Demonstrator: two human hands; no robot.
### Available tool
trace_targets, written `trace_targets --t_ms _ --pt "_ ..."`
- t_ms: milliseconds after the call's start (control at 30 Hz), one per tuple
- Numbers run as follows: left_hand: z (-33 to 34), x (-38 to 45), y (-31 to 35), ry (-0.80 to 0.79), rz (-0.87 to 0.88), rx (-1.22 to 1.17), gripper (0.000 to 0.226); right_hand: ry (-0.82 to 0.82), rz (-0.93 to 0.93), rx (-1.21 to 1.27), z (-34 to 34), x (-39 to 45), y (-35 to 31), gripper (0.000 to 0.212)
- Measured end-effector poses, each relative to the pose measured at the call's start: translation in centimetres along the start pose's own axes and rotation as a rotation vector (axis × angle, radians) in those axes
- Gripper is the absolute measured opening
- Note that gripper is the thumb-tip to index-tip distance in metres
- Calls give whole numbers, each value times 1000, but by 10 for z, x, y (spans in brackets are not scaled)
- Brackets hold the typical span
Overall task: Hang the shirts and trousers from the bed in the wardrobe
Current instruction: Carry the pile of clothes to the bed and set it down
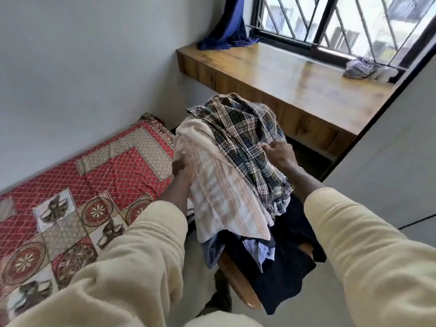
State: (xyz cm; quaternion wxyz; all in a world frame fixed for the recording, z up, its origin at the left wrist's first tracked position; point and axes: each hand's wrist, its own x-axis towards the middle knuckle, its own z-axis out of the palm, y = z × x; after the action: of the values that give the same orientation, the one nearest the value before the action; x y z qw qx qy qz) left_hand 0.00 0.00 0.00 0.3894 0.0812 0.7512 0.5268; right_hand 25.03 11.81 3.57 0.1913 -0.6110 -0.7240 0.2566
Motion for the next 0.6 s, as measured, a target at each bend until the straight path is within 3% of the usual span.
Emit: trace_targets --t_ms 133,200,267,333,467,533,600 --pt "8 134 -53 119 -268 -15 90 98 8 -12 9 61 -25 64" --pt "9 139 -52 50 -398 -81 92 92 1 -32 13 98 -34 74" --pt "12 116 -29 -61 -438 -125 81 44 4 -60 18 127 -40 86" --pt "13 113 -24 -121 -470 -153 84 -1 13 -63 20 146 -40 94" --pt "8 124 -37 -234 -549 -229 89 -213 154 161 22 188 -34 126" --pt "9 124 -38 -151 -497 -179 63 -327 209 255 26 201 -29 118" --pt "15 122 -35 -43 -427 -207 44 -431 197 275 32 205 -20 88"
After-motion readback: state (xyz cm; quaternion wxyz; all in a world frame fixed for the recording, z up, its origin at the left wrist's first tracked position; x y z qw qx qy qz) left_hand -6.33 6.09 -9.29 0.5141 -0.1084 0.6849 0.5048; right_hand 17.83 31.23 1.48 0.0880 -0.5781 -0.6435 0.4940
